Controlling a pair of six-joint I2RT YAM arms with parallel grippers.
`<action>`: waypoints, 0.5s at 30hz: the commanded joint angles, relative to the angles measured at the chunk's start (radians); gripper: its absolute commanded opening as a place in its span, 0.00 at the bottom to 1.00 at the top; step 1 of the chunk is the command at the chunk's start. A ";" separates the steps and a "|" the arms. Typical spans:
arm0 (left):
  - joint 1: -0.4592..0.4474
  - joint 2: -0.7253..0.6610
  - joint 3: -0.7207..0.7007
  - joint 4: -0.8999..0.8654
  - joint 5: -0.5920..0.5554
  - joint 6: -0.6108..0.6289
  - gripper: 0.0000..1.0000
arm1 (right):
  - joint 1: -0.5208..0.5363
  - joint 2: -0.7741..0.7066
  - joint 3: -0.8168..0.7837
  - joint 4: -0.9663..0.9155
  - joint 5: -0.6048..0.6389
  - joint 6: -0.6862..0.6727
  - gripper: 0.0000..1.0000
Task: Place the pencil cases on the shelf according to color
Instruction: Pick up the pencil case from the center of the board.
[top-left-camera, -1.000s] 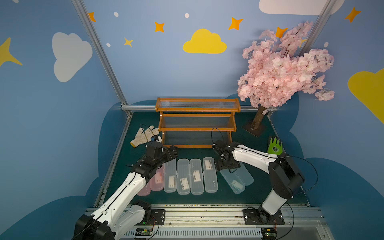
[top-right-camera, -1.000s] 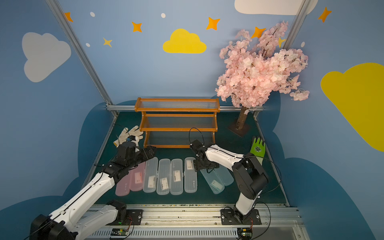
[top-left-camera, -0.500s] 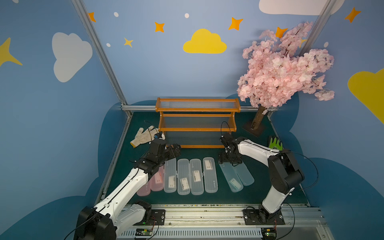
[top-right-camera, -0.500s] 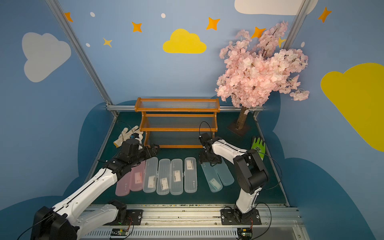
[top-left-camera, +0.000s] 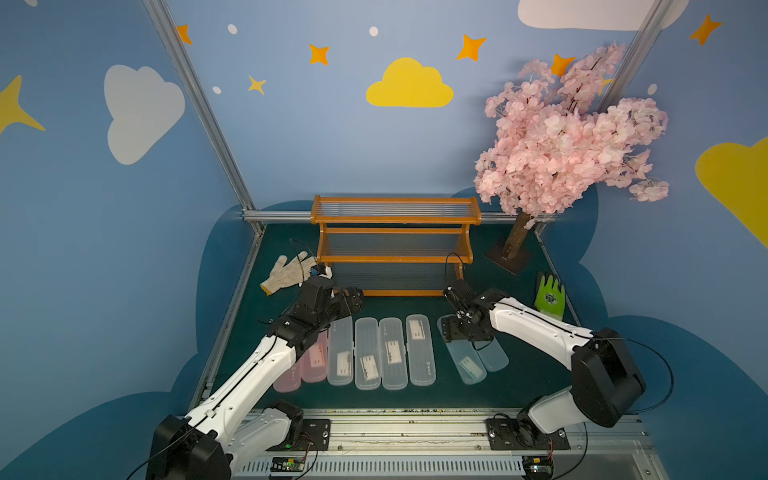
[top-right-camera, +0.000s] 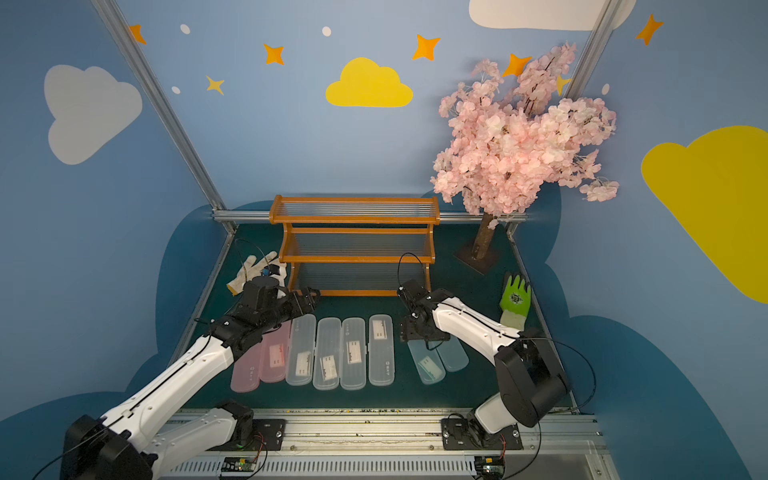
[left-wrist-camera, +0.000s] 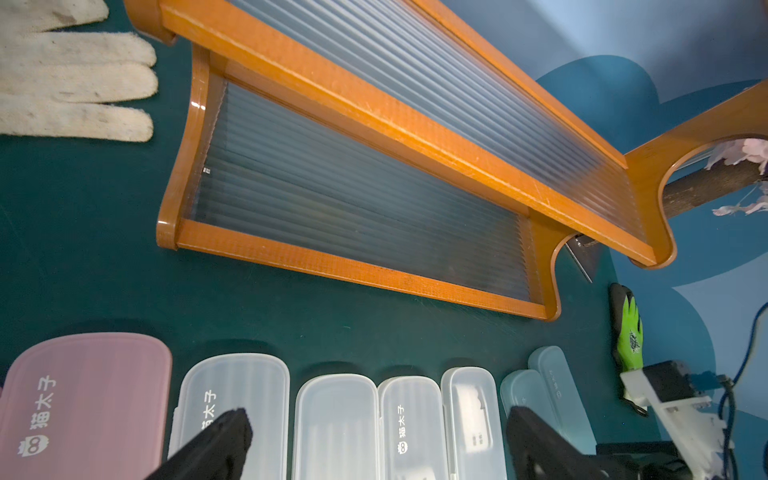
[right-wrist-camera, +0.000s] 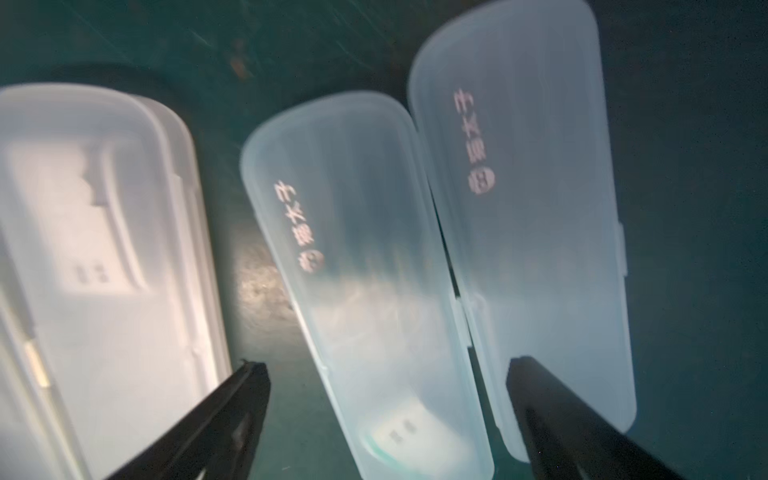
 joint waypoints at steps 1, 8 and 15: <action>-0.006 -0.023 0.011 -0.023 0.005 0.018 1.00 | 0.024 -0.036 -0.060 -0.058 0.007 0.105 0.96; -0.011 -0.037 0.012 -0.036 0.015 0.020 1.00 | 0.060 -0.040 -0.148 -0.025 -0.039 0.172 0.97; -0.011 -0.046 0.004 -0.031 0.013 0.016 1.00 | 0.107 -0.050 -0.202 0.041 -0.085 0.210 0.97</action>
